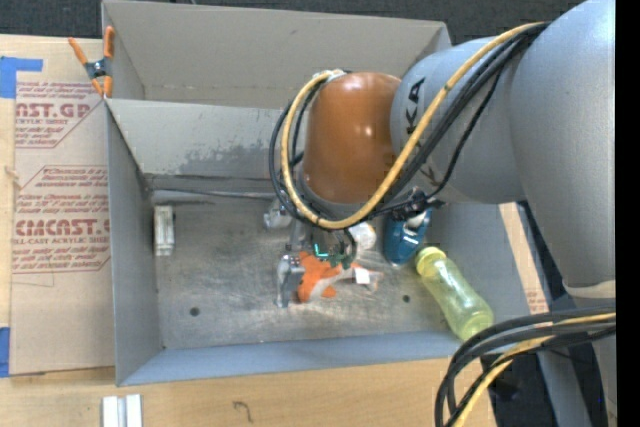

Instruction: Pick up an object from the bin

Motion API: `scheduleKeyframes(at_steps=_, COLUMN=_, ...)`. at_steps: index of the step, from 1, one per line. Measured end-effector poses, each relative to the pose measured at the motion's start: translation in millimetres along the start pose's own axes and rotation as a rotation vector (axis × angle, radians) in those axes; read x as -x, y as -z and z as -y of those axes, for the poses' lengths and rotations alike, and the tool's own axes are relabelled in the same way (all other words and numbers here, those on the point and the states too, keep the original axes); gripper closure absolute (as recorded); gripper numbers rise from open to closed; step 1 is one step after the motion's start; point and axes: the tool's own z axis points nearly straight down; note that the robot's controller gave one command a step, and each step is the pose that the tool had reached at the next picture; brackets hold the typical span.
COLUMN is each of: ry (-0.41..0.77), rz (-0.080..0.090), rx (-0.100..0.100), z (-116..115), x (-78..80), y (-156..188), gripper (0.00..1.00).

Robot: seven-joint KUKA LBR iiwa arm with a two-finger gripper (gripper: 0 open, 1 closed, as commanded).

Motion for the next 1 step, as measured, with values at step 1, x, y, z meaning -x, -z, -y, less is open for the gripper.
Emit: scheduleKeyframes(at_steps=1, ry=-0.001, rz=0.007, rx=0.001, z=0.4, x=2.0, y=3.3, gripper=0.0)
